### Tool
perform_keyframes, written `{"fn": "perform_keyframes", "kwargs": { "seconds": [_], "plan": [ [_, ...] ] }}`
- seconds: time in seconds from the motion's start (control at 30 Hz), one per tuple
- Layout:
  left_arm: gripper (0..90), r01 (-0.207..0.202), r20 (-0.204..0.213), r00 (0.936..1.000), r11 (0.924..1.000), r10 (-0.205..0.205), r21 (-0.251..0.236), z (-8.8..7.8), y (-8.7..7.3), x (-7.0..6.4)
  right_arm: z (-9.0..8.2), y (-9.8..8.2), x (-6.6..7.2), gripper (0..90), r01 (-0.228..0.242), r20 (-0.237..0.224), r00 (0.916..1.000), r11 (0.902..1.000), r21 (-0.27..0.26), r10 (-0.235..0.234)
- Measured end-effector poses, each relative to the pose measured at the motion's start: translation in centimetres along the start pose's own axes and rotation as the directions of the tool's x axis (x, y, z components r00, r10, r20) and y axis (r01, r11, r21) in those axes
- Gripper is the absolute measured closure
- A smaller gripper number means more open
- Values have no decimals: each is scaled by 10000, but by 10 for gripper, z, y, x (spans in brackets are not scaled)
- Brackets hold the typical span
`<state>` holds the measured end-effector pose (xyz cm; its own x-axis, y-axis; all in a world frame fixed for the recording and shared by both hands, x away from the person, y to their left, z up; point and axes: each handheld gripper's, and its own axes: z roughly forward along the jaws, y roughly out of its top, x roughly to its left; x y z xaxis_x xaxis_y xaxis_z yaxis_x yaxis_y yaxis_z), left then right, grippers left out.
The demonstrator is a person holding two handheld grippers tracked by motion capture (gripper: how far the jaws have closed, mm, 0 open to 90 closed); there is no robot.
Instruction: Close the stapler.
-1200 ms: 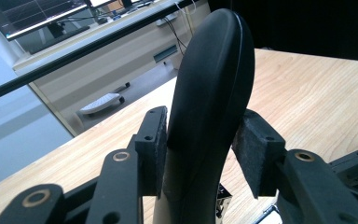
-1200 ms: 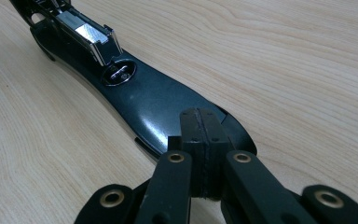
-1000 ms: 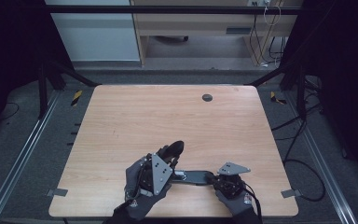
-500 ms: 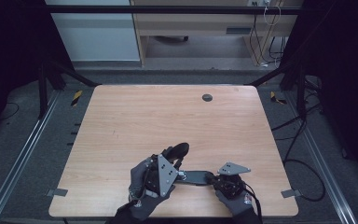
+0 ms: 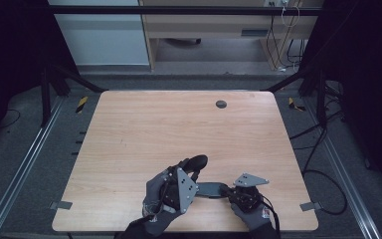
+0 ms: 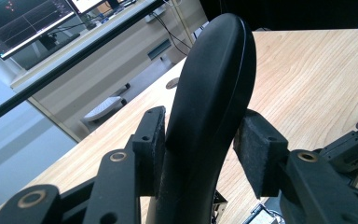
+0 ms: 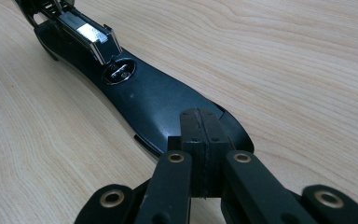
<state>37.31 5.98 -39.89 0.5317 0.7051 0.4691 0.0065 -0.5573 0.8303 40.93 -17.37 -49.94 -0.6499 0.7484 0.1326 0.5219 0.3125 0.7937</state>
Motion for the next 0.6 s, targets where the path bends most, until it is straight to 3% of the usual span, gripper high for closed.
{"fn": "perform_keyframes", "kwargs": {
  "seconds": [0.6],
  "plan": [
    [528, -1017, -34, 9948, 9943, 1018, 311, 12, 0, -23, -1, -1, -2, 900, -75, -60, 10000, 10000, -15, 75]
  ]
}}
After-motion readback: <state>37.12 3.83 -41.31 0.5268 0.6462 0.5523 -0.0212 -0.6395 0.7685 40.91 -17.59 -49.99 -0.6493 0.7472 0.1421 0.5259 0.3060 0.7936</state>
